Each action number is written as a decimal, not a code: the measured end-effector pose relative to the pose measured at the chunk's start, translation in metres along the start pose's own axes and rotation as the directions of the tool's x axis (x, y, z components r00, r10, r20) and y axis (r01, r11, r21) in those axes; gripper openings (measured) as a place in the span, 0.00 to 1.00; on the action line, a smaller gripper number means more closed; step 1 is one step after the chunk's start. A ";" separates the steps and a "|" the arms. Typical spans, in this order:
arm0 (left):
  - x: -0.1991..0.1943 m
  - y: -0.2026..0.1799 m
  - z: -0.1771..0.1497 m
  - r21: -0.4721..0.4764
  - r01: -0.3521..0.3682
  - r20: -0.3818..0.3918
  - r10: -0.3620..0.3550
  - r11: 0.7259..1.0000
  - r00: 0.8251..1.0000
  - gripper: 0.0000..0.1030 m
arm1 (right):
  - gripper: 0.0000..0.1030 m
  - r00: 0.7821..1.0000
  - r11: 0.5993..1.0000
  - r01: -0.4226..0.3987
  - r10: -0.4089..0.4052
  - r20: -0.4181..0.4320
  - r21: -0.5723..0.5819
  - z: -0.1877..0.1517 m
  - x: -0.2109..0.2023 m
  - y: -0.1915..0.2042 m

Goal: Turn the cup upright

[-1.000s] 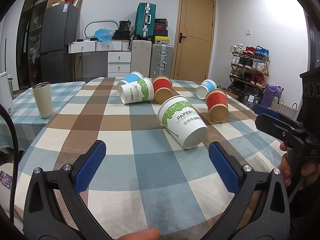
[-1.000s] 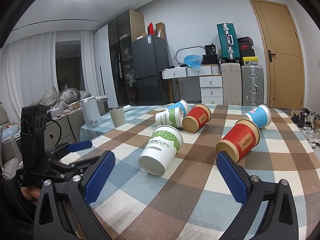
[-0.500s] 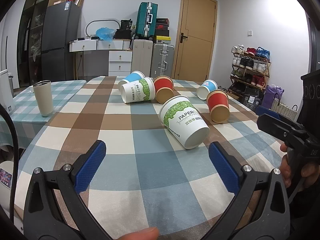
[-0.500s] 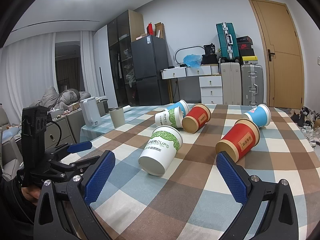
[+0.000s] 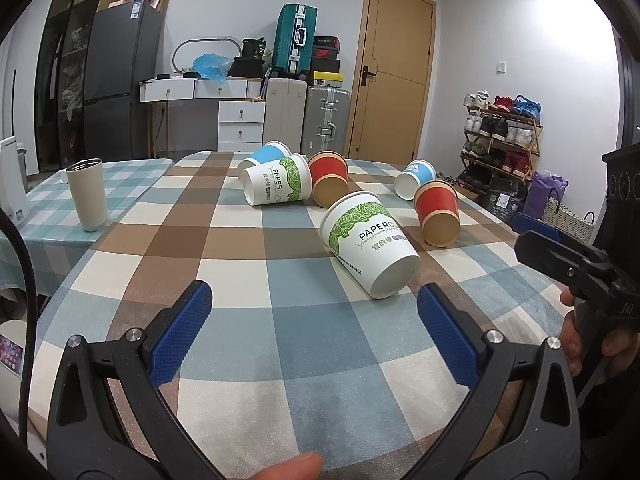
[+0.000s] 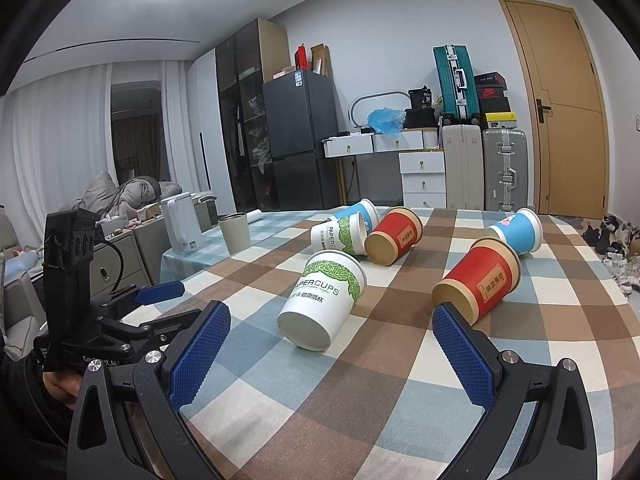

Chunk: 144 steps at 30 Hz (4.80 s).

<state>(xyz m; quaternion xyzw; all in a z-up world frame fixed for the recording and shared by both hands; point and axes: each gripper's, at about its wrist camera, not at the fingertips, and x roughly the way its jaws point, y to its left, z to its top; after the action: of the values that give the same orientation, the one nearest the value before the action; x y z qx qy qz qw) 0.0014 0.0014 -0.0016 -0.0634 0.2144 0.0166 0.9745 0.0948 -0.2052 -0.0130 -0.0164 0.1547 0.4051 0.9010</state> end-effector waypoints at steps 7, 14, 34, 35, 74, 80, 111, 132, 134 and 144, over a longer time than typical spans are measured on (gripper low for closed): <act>-0.001 0.001 0.002 -0.006 0.013 0.002 -0.013 1.000 1.000 1.00 | 1.00 1.000 1.000 0.013 -0.013 -0.013 0.004 -0.003 0.005 0.000; 0.007 -0.006 0.005 0.000 0.009 -0.030 -0.009 1.000 1.000 1.00 | 1.00 1.000 0.999 0.022 -0.021 -0.022 0.037 0.000 0.005 -0.006; 0.034 -0.016 0.026 -0.020 0.015 -0.072 -0.016 1.000 0.997 1.00 | 1.00 0.990 0.990 0.126 -0.121 -0.079 0.066 0.008 0.002 -0.021; 0.038 -0.017 0.028 -0.023 0.021 -0.084 -0.023 1.000 0.996 1.00 | 1.00 0.988 0.989 0.136 -0.131 -0.078 0.065 0.009 0.001 -0.022; 0.131 -0.047 0.041 -0.074 0.024 -0.314 -0.046 0.997 0.948 0.54 | 1.00 0.988 0.978 0.090 -0.064 -0.142 0.187 0.006 0.005 -0.042; 0.122 -0.042 0.040 -0.098 0.026 -0.290 -0.053 0.995 0.956 0.53 | 1.00 0.988 0.980 0.088 -0.063 -0.141 0.180 0.006 0.005 -0.041; 0.012 -0.043 0.008 -0.114 0.063 -0.196 -0.085 0.991 0.977 0.54 | 1.00 0.982 0.991 0.094 -0.076 -0.170 0.096 0.000 0.007 -0.022; 0.032 -0.047 -0.006 -0.102 0.023 -0.248 -0.048 0.995 0.967 0.54 | 1.00 0.980 0.990 0.109 -0.091 -0.178 0.091 -0.003 0.003 -0.013; 0.033 -0.048 -0.006 -0.097 0.021 -0.250 -0.045 0.995 0.967 0.54 | 1.00 0.980 0.990 0.109 -0.092 -0.177 0.091 -0.003 0.003 -0.013; 0.028 -0.051 -0.002 -0.064 0.006 -0.227 -0.020 0.998 0.974 0.81 | 1.00 0.980 0.989 0.107 -0.088 -0.177 0.101 -0.002 0.002 -0.015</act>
<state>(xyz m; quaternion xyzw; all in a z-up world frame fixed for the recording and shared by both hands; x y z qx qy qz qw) 0.0293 -0.0488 -0.0090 -0.0969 0.3235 0.0095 0.9412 0.1066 -0.2137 -0.0173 -0.0094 0.2529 0.3484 0.9026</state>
